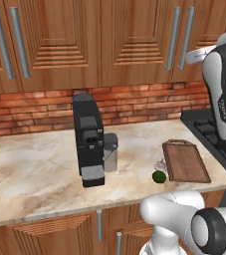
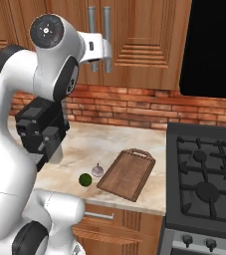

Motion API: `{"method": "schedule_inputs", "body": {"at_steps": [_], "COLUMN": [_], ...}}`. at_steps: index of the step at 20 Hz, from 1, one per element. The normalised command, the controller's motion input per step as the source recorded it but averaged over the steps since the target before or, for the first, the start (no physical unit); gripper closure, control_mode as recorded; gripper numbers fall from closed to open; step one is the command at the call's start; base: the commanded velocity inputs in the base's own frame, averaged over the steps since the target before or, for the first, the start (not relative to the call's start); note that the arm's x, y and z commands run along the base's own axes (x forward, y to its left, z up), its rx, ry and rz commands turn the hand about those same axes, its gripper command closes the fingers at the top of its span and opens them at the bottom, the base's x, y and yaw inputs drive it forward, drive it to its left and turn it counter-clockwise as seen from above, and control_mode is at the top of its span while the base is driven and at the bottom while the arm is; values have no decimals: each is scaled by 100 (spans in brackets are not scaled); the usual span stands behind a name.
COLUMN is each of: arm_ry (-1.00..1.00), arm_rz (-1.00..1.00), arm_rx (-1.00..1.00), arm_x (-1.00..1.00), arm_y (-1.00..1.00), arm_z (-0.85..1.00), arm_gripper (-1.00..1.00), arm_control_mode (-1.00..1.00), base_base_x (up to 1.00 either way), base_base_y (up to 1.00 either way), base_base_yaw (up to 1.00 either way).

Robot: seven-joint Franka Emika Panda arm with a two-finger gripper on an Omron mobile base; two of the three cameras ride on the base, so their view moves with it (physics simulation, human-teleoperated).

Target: Open the cabinet. Place the bowl and condiment on the counter. Then place the lime and garlic on the cutting board.

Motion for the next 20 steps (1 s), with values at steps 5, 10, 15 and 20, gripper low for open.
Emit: {"method": "schedule_inputs", "body": {"at_steps": [5,10,15,20], "arm_ry": [-2,9,7,1], "arm_rz": [-2,-1,0,0], "arm_rx": [0,3,4,3], "arm_x": [37,36,32,30], "arm_y": [-5,-18,-17,-13], "arm_z": [-1,12,16,1], "arm_gripper": [-100,-100,-100,-100], "arm_control_mode": [-100,-100,-100,-100], "base_base_x": [0,0,0,0], "base_base_y": [0,0,0,0], "base_base_yaw": [0,0,0,0]}}
